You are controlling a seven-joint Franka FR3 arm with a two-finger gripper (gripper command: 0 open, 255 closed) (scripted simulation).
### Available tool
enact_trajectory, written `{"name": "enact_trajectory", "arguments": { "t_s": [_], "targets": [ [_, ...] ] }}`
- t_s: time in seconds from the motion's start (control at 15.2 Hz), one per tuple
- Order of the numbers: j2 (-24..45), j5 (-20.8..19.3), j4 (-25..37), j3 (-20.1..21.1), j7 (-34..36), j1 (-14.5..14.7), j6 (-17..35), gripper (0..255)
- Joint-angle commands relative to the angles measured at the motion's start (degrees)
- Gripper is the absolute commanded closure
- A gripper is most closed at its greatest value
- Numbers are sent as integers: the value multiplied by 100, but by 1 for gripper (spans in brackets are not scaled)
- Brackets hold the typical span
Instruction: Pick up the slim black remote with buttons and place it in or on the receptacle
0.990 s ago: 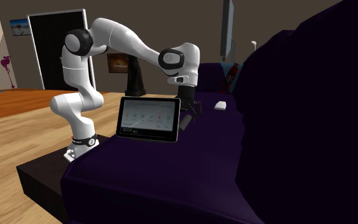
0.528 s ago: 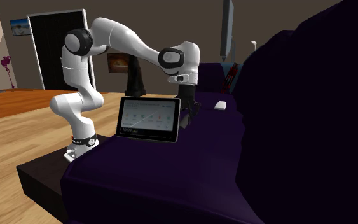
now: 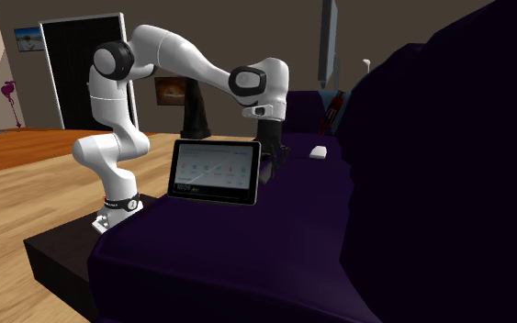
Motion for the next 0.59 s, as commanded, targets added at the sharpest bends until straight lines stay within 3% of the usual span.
{"name": "enact_trajectory", "arguments": {
  "t_s": [0.0,0.53],
  "targets": [
    [-45,41,87,8,-49,-5,-126,255],
    [-152,147,574,36,-219,5,-678,255]
  ]
}}
